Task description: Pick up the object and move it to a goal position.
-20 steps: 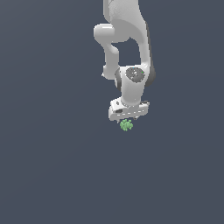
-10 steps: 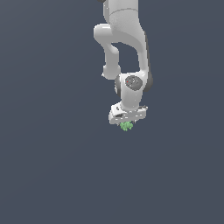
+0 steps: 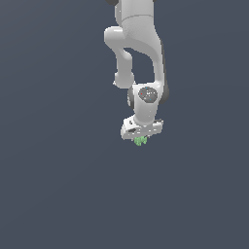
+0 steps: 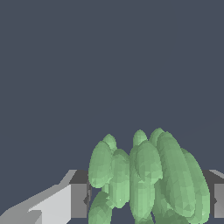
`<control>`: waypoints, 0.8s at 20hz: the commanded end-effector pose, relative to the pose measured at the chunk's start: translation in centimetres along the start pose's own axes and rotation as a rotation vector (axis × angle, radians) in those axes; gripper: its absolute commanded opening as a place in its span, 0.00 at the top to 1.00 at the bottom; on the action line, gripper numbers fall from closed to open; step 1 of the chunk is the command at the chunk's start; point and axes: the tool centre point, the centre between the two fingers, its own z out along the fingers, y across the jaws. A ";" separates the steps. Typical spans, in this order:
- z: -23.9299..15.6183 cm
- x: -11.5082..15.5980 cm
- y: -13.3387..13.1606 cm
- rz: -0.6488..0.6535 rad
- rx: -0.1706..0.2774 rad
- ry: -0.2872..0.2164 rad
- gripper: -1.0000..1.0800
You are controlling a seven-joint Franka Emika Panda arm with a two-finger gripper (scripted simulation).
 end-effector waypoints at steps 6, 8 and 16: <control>0.0 0.0 0.0 0.000 0.000 0.000 1.00; -0.1 0.0 0.0 0.000 0.000 0.000 1.00; -2.6 -0.3 1.4 0.000 0.000 0.000 1.00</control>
